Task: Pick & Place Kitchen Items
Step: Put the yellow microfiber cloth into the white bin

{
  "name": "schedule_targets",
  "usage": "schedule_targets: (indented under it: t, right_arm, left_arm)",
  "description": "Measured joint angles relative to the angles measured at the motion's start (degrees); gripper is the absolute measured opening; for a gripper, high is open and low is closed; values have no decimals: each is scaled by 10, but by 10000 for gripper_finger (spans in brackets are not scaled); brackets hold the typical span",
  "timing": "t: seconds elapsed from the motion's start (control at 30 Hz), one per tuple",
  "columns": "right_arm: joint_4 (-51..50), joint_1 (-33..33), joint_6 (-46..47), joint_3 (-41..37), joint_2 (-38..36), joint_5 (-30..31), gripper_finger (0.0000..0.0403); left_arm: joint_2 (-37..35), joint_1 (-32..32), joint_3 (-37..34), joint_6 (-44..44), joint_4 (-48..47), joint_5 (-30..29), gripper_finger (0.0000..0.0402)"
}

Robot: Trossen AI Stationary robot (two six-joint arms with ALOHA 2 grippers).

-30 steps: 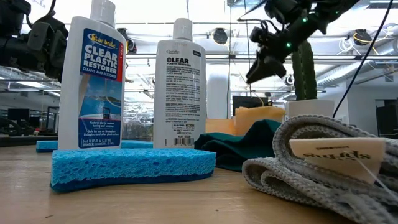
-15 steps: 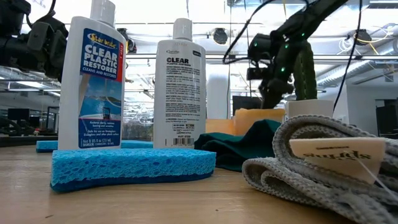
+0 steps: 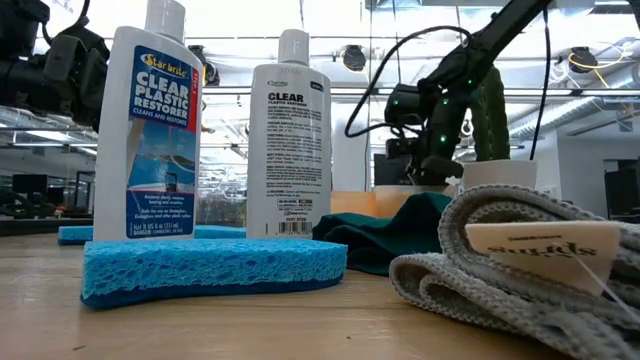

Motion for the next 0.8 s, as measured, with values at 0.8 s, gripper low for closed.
schedule_targets:
  t: [0.8]
  right_arm:
    - [3,-37,-11,127,-104,2,0]
  left_arm:
    - [0,0,0,0,0,0,395]
